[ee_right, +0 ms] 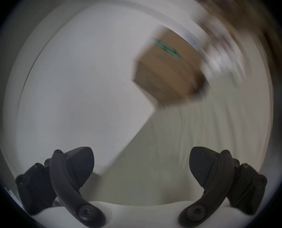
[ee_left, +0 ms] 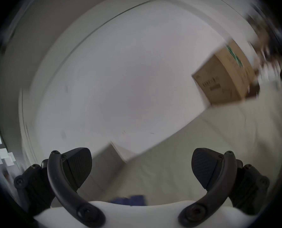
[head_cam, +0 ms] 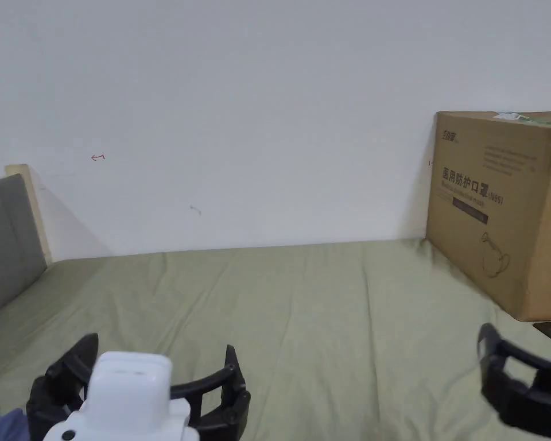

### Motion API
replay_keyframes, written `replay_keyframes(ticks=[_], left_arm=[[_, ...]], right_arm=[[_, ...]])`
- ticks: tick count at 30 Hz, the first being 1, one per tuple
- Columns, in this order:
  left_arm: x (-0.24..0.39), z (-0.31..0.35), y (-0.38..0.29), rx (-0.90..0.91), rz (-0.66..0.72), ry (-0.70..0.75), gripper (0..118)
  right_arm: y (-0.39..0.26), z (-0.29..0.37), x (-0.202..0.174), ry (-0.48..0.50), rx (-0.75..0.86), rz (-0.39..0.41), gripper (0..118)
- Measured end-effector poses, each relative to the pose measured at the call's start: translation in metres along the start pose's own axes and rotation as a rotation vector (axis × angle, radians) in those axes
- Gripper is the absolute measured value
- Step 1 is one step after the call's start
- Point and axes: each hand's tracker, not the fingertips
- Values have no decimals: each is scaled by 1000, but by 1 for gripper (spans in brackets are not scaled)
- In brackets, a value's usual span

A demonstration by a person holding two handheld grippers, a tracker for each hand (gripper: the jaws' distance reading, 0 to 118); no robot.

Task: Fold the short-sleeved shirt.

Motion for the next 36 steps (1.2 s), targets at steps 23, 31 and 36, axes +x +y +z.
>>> replay_keyframes(ticks=[23,31,36], left_arm=[[13,4,-3,-10,-17,79,118],[6,5,4,0,29,119,118],[5,9,4,35,4,112,118]], right_arm=[[7,11,9,27,-40,-140,115],[10,13,11,18,-34,-192,115],[9,12,12,20,-49,-200,115]])
